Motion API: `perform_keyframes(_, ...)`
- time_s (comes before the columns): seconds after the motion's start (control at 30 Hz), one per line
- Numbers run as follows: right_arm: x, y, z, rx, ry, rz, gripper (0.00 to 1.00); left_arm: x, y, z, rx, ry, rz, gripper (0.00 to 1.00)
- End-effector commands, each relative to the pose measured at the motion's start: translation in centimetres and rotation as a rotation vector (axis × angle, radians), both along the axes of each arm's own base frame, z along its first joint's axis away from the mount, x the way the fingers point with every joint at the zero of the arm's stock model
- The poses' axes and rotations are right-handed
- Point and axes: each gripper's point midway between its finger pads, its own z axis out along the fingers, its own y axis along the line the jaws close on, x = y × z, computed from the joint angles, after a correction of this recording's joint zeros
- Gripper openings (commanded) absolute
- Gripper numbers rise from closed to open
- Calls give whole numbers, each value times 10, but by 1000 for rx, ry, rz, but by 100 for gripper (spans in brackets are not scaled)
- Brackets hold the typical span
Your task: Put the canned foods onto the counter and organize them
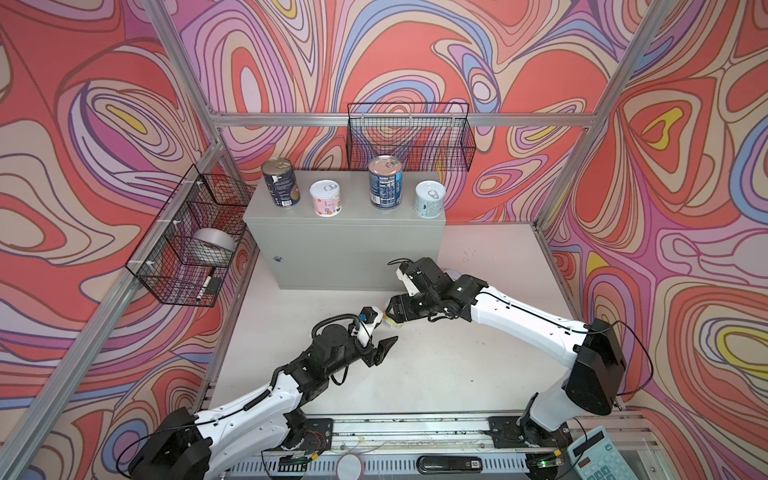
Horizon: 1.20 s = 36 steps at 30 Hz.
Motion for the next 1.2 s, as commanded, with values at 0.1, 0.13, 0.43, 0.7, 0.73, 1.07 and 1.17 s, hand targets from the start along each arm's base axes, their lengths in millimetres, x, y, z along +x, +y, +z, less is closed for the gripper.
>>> perform_keyframes(0.1, -5, 11, 29, 101, -61, 78, 49, 2, 3, 9, -24, -40, 14, 77)
perform_keyframes(0.13, -6, 11, 29, 101, -57, 82, 50, 2, 3, 9, -25, -42, 17, 79)
perform_keyframes(0.43, -8, 11, 27, 115, -70, 101, 49, 3, 5, 8, -18, -40, 26, 82)
perform_keyframes(0.7, -17, 16, 28, 139, -48, 146, 50, 2, 3, 9, -24, -36, 12, 81)
perform_keyframes(0.73, -18, 17, 29, 146, -47, 157, 50, 2, 2, 8, -24, -34, 10, 81)
perform_keyframes(1.07, -27, 22, 31, 182, -32, 206, 49, 3, 0, 6, -27, -13, 11, 86)
perform_keyframes(1.17, -28, 22, 32, 182, -35, 214, 49, 4, 0, 6, -26, -13, 17, 88)
